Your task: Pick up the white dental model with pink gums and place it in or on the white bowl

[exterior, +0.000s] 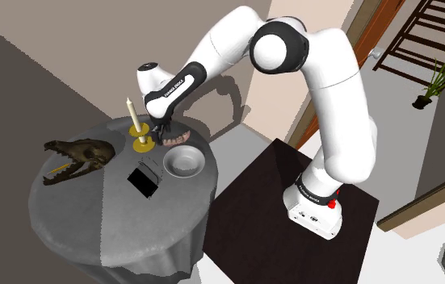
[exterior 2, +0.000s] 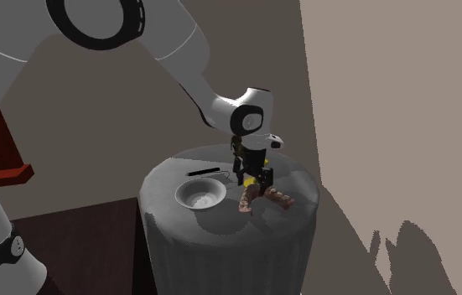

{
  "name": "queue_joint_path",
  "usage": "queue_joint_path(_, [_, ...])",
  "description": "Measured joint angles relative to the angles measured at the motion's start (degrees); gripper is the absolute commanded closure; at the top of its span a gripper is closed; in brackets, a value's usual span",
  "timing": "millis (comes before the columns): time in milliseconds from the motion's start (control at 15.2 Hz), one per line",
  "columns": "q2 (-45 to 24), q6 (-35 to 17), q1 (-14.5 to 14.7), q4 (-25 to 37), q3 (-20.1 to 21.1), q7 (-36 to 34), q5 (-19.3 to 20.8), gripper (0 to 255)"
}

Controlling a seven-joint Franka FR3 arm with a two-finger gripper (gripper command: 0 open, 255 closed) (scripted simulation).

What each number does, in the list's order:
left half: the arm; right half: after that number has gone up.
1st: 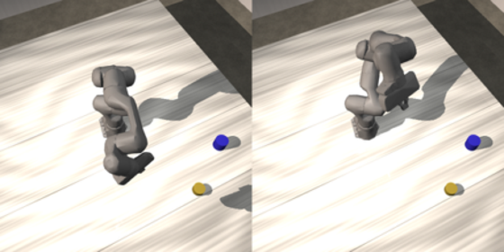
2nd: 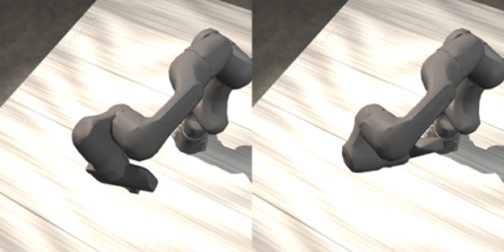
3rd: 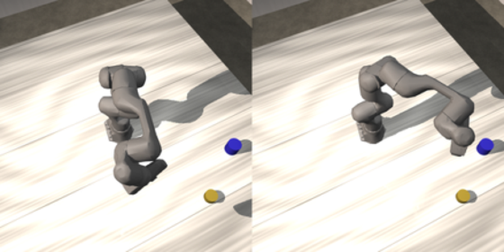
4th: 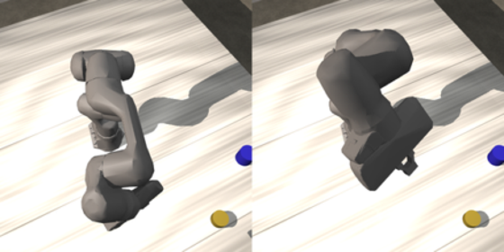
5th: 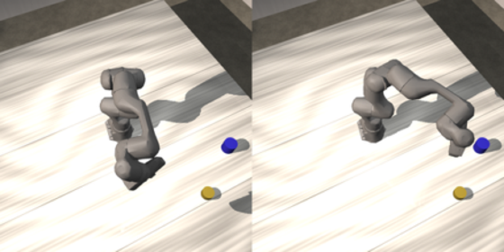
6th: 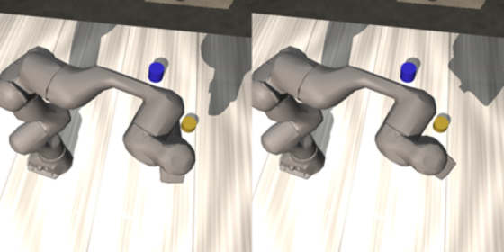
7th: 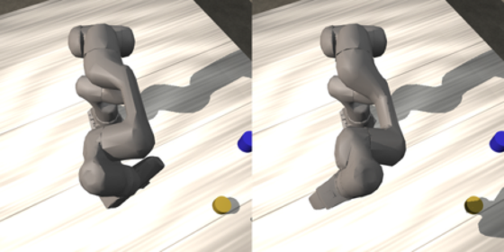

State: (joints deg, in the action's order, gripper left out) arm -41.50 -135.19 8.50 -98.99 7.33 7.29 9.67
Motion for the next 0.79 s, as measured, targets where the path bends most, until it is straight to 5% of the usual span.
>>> queue_joint_path(594, [-2.2, -2.0, 0.2, 0.0, -0.2, -0.1, 0.3, 0])
queue_joint_path(660, [-2.2, -2.0, 0.2, 0.0, -0.2, -0.1, 0.3, 255])
queue_joint_path(792, [-2.2, -2.0, 0.2, 0.0, -0.2, -0.1, 0.3, 255])
